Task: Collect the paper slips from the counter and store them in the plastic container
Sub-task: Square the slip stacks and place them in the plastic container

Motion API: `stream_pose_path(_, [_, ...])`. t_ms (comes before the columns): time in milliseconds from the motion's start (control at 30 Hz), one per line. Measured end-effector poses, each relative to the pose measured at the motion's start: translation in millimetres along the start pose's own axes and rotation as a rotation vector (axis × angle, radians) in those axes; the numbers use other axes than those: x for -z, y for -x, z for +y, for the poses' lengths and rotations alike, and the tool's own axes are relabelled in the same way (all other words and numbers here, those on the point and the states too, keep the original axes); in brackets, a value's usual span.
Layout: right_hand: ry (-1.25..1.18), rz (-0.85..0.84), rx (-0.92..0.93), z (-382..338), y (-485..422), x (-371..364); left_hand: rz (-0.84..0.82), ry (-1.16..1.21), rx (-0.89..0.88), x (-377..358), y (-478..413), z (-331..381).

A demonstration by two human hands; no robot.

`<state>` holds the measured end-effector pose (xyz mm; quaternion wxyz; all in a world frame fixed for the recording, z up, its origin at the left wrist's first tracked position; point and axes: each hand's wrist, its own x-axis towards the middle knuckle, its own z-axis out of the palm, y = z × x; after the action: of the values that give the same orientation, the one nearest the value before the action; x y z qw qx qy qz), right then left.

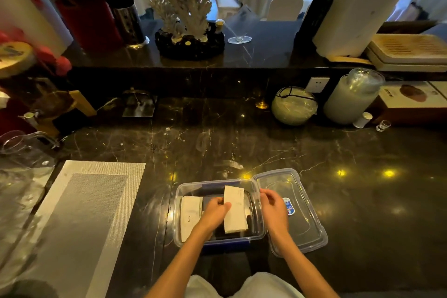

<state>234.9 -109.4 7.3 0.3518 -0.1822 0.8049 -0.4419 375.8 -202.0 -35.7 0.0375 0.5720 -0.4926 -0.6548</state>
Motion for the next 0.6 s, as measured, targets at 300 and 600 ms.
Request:
stream_pose_path(300, [0.289,-0.273,-0.01,39,-7,-3,0.06,-0.094,0.073,-47,-28,2])
stream_pose_path(600, [0.243,-0.232,0.021,45,-7,-10,0.241,-0.316,0.003,-64,-30,3])
